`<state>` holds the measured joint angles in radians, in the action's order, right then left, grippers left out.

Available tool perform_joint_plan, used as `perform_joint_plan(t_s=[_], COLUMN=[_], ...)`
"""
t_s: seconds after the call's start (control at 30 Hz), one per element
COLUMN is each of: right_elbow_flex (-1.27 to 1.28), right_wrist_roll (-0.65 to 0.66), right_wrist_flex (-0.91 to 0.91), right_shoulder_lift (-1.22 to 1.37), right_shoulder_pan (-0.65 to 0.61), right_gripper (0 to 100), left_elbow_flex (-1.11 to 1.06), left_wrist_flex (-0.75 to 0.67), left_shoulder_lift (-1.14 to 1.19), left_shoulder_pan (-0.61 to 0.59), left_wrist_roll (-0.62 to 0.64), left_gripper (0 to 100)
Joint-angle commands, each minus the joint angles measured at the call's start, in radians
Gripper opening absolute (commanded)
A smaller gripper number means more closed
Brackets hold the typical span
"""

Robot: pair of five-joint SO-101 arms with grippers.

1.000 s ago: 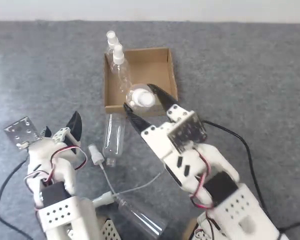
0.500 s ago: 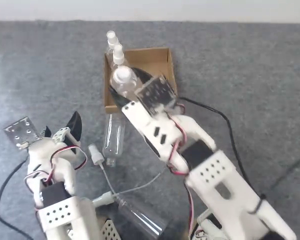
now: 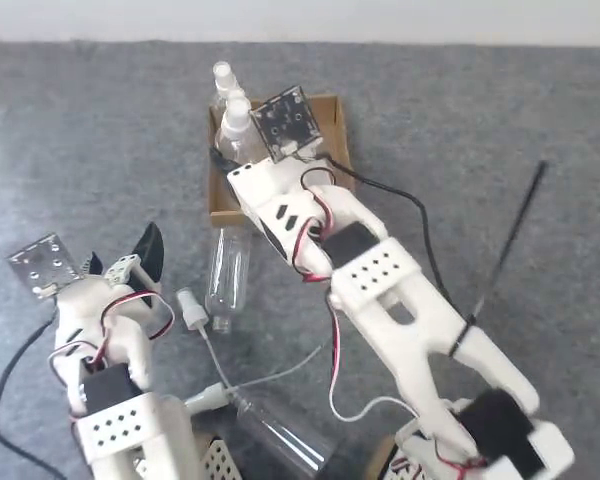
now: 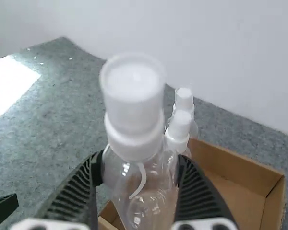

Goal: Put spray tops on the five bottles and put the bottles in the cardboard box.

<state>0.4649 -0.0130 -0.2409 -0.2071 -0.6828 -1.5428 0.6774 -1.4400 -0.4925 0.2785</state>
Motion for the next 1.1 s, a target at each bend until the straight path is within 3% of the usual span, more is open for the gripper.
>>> perform_joint_plan(t_s=[0.0, 0.8, 1.07], right_elbow_flex=[-0.095, -0.207, -0.206], right_wrist_roll=[-0.011, -0.012, -0.012], right_wrist_flex=[0.03, 0.124, 0.232], right_shoulder_lift=[0.025, 0.354, 0.456], right_shoulder_pan=[0.012, 0.013, 0.015], right_gripper=[0.6, 0.6, 0.6], left_elbow_flex=[0.01, 0.01, 0.01], left_wrist_flex=[-0.031, -0.029, -0.028], left_shoulder_lift=[-0.018, -0.018, -0.018], left_shoulder_pan=[0.005, 0.005, 0.005], left_wrist_roll=[-0.005, -0.006, -0.006], left_gripper=[32, 32, 32])
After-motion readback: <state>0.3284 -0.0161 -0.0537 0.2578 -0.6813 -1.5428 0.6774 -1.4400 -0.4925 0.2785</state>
